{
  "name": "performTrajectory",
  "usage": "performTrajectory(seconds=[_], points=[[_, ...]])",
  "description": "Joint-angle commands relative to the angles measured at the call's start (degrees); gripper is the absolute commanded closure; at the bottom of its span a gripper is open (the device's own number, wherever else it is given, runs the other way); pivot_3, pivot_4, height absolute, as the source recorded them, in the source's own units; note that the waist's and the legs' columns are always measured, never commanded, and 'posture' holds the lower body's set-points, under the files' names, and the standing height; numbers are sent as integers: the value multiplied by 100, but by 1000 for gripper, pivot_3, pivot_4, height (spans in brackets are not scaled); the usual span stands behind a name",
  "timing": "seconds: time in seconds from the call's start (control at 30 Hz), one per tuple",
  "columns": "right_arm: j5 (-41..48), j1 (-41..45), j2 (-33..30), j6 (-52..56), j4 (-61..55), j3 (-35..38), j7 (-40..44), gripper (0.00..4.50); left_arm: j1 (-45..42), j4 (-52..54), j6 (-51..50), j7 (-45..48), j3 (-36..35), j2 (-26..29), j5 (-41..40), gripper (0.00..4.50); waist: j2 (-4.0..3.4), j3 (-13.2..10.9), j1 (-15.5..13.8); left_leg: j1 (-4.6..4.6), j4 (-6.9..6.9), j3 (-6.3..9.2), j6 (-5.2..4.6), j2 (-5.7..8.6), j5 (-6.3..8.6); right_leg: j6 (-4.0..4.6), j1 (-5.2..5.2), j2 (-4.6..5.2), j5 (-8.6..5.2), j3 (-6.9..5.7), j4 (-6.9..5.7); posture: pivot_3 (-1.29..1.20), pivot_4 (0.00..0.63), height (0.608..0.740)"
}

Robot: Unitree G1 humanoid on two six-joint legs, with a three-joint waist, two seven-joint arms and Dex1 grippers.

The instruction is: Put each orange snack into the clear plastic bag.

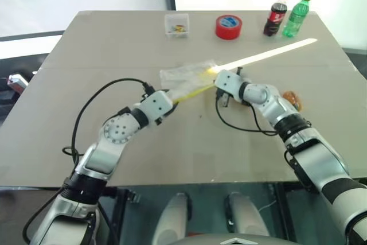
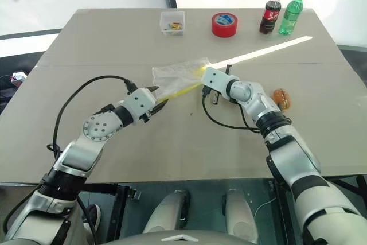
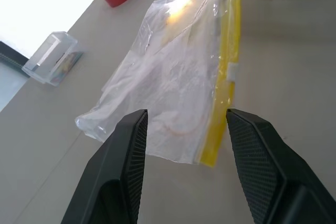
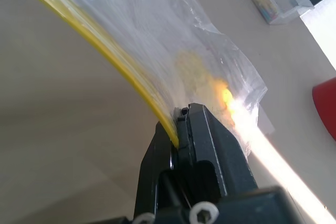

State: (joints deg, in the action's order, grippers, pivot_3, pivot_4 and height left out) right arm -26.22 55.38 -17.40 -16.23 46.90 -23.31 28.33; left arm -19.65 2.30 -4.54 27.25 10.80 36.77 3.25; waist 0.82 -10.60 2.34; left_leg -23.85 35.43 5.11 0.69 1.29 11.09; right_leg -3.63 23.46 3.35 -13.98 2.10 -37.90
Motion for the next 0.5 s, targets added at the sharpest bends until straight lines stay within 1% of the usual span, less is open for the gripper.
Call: performTrajectory(seconds=[0.03, 0.23, 0.5], points=[[170, -19, -39, 141, -500, 157, 119, 4500, -203, -317, 525, 133, -32, -75, 124, 1993, 0, 0, 4, 0, 0, -2, 0, 0, 0, 0, 2, 0, 0, 3, -3, 0, 150, 740], [248, -105, -84, 363, -836, 202, 204, 4500, -288, -741, 1114, 347, 88, -203, 284, 1993, 0, 0, 13, 2, 0, -8, 0, -2, 0, 0, 4, -3, 0, 10, -9, 0, 150, 740], [268, -135, -125, 471, -951, 215, 227, 4500, -295, -1036, 1536, 496, 121, -148, 675, 1993, 0, 0, 13, 2, 1, -9, -1, -3, 0, 0, 4, -5, 1, 11, -10, 0, 150, 740]])
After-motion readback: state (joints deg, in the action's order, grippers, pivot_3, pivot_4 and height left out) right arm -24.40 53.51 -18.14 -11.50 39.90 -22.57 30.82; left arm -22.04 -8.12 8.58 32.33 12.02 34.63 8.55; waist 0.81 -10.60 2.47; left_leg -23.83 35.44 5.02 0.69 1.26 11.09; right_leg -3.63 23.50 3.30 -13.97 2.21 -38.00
